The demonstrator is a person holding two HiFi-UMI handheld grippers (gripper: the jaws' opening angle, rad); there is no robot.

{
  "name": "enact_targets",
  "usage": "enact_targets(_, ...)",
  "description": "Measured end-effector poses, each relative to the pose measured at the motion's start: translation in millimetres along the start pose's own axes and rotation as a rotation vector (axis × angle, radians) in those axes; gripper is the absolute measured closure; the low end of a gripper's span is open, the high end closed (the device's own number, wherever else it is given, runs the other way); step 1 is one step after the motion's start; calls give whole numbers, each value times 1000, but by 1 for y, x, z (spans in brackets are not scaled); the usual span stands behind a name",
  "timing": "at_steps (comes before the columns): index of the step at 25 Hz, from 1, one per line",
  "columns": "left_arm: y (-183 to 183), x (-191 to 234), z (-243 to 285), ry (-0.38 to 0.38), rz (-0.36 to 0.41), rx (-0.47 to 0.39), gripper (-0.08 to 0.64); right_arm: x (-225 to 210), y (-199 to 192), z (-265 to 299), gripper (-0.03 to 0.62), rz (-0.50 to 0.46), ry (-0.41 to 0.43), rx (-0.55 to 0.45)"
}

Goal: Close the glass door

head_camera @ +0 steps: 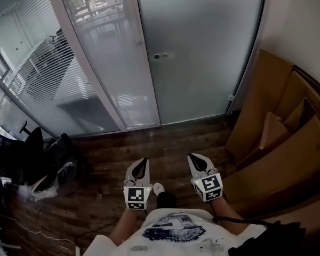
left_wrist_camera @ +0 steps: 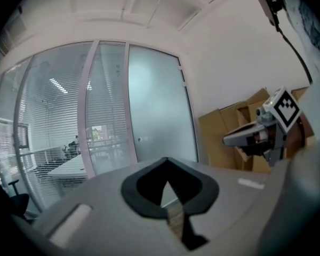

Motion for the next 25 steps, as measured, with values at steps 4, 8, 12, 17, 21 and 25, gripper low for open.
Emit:
enact_targets(4, -2, -23, -20, 12, 2, -4, 558, 3, -18, -31, 584, 13, -10, -10)
enact_targets(8, -10, -41, -45, 17, 8, 14, 558, 14, -34, -56, 584, 27, -1, -12)
enact_targets(12, -16, -55, -70, 18, 9, 30, 558, 25, -50, -70, 584, 52, 17, 5)
enact_targets(17, -26, -58, -87, 16, 18, 59, 558, 39, -55, -76, 584, 70, 35, 1)
enact_targets(21, -25, -61, -89, -2, 17, 58, 558, 41, -53, -80, 584, 87, 27, -13)
enact_targets(25, -30, -59, -86, -26, -4, 68, 558, 46, -48, -78, 584, 98, 18, -28)
Point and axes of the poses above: the fingertips, and each gripper's own axes: z forward along the fingers, x to its left, y out of its top, the point moved 10 cm from there along -z, backward along the fingers, and after that the axes turned 15 degrees about x, right-handed, at the moved point
